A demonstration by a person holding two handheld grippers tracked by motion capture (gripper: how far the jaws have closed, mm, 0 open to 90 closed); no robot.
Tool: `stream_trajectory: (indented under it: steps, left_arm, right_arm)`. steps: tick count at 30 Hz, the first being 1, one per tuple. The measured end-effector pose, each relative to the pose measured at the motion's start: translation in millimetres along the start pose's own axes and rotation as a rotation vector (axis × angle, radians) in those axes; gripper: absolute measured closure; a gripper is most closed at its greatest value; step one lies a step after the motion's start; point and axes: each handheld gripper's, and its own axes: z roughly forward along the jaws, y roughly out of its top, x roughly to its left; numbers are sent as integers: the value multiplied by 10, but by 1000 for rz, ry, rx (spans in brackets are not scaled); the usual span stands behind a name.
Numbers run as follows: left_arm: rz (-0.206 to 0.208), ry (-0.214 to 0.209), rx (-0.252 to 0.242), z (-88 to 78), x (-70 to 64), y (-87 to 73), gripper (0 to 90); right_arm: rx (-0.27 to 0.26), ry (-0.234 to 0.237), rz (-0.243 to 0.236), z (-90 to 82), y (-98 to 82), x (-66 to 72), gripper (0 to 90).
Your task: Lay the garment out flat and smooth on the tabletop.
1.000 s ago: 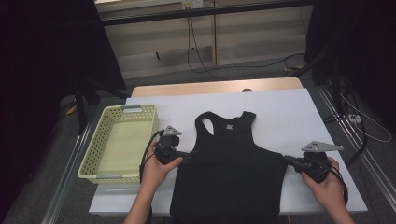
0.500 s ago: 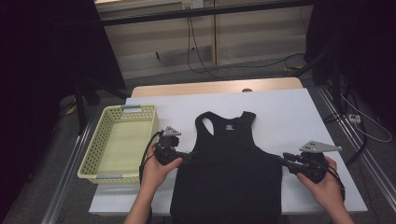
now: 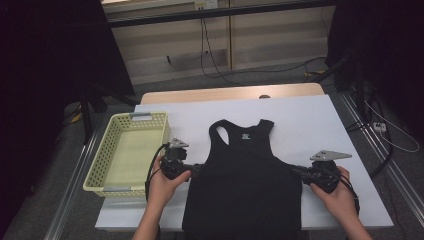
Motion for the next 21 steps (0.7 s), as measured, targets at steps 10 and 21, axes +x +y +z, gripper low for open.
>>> stream_trajectory:
  steps: [10, 21]
  left_arm:
    - [-32, 16, -8, -7, 19, -79, 193]
    - [-29, 11, 77, 174, -52, -141, 634]
  right_arm:
    - [-61, -73, 20, -247, 56, -184, 875]
    - [-43, 5, -13, -57, 42, -60, 556]
